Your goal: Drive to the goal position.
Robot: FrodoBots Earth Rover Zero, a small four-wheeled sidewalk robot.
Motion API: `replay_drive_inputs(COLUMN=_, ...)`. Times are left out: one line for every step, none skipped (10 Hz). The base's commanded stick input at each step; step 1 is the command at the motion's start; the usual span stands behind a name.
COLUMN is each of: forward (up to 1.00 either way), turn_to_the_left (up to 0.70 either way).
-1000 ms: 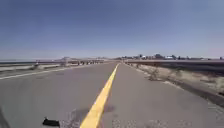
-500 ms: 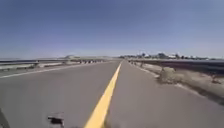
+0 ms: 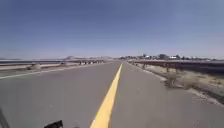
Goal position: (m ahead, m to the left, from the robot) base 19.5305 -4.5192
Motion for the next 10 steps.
replay_drive_inputs(forward=0.85, turn_to_the_left=0.00)
replay_drive_inputs(forward=0.85, turn_to_the_left=0.00)
replay_drive_inputs(forward=0.85, turn_to_the_left=0.00)
replay_drive_inputs(forward=0.85, turn_to_the_left=0.00)
replay_drive_inputs(forward=0.85, turn_to_the_left=0.00)
replay_drive_inputs(forward=0.85, turn_to_the_left=0.00)
replay_drive_inputs(forward=0.85, turn_to_the_left=0.00)
replay_drive_inputs(forward=0.85, turn_to_the_left=0.00)
replay_drive_inputs(forward=0.85, turn_to_the_left=0.00)
replay_drive_inputs(forward=0.85, turn_to_the_left=0.00)
